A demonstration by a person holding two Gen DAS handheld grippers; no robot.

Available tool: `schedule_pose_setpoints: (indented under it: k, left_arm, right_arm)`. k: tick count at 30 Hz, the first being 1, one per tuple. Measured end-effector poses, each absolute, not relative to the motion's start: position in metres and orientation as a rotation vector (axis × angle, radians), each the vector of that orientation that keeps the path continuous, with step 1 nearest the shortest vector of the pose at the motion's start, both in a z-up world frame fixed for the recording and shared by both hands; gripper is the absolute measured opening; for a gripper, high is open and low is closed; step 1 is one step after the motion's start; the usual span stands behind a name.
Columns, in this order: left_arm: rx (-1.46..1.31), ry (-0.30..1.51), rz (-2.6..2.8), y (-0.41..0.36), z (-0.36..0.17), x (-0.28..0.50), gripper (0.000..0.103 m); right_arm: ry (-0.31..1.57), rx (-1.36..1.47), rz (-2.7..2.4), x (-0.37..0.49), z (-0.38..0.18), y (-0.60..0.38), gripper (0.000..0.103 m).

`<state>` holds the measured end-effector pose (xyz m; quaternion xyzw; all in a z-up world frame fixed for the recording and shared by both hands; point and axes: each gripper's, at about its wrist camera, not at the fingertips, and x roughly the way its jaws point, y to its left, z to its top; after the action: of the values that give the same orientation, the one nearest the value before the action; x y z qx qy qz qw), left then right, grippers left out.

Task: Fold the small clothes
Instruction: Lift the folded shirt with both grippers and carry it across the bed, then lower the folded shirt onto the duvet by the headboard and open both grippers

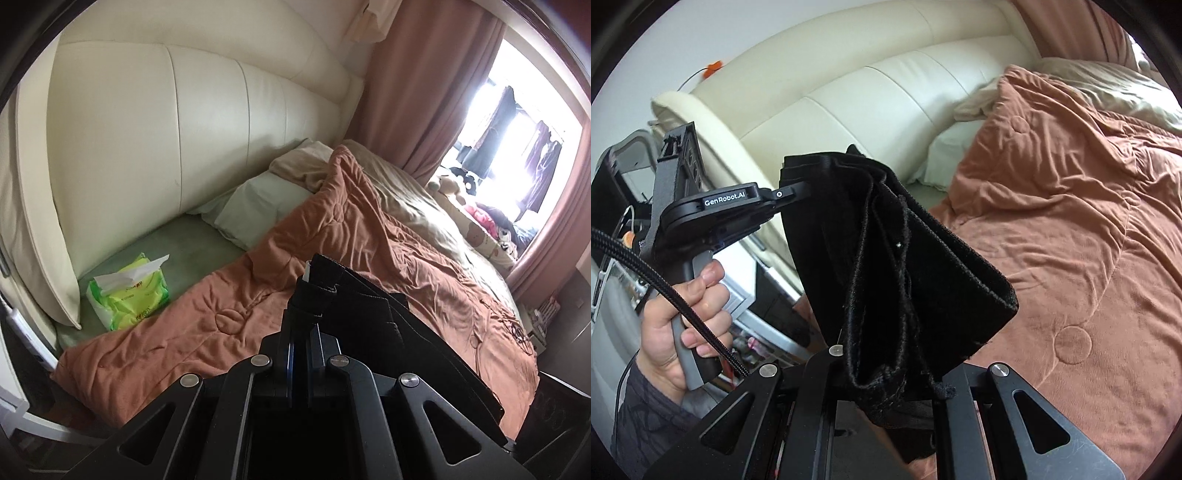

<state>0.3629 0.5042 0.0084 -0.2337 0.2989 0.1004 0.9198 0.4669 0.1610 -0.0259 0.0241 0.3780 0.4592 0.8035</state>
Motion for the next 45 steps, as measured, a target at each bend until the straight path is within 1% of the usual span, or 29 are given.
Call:
schedule_pose_setpoints:
  k: [11,14,16,17,18,19,20,21,23,24,28,32,36,39,42,45]
  left_arm:
    - [-0.492,0.710,0.284,0.526,-0.051,0.440,0.004]
    - [-0.501,0.724,0.312,0.528,-0.069,0.454,0.004]
    - [-0.457,0.755,0.346,0.526,-0.080,0.464,0.005]
    - [-0.441,0.784,0.360,0.525,-0.087,0.469,0.011]
    - [-0.441,0.811,0.372,0.526,-0.093,0.473,0.014]
    - [-0.449,0.836,0.387,0.528,-0.099,0.475,0.025]
    - [-0.458,0.845,0.399,0.529,-0.102,0.474,0.035]
    - [-0.461,0.842,0.405,0.531,-0.104,0.472,0.039]
    - [-0.443,0.838,0.417,0.532,-0.106,0.468,0.052]
    - [-0.439,0.840,0.422,0.532,-0.107,0.467,0.053]
    - [-0.466,0.846,0.420,0.534,-0.110,0.457,0.054]
    - [-0.478,0.845,0.388,0.526,-0.111,0.448,0.054]
    - [-0.470,0.853,0.348,0.506,-0.107,0.435,0.054]
    - [-0.459,0.855,0.317,0.489,-0.098,0.424,0.054]
    - [-0.443,0.832,0.291,0.465,-0.080,0.405,0.055]
    - [-0.404,0.814,0.267,0.441,-0.060,0.387,0.065]
  right_arm:
    - [0.873,0.049,0.932,0.528,-0.078,0.196,0.007]
    - [0.905,0.053,0.864,0.553,-0.094,0.208,0.008]
    - [0.945,0.019,0.818,0.571,-0.107,0.220,0.011]
    - [0.965,-0.007,0.767,0.579,-0.115,0.223,0.024]
    - [0.975,-0.009,0.737,0.586,-0.120,0.222,0.044]
    - [0.972,0.005,0.714,0.592,-0.125,0.217,0.054]
    - [0.963,0.016,0.696,0.596,-0.128,0.213,0.068]
    - [0.954,0.026,0.679,0.599,-0.132,0.207,0.072]
    - [0.979,0.045,0.661,0.605,-0.142,0.198,0.073]
    - [1.000,0.063,0.656,0.608,-0.148,0.193,0.073]
    - [1.045,0.091,0.632,0.607,-0.160,0.180,0.073]
    - [1.040,0.103,0.627,0.592,-0.153,0.171,0.073]
    - [1.016,0.055,0.623,0.579,-0.138,0.171,0.073]
    - [0.998,0.032,0.621,0.563,-0.117,0.162,0.073]
    - [0.910,-0.007,0.590,0.541,-0.077,0.141,0.073]
    - [0.829,-0.035,0.599,0.514,-0.040,0.123,0.073]
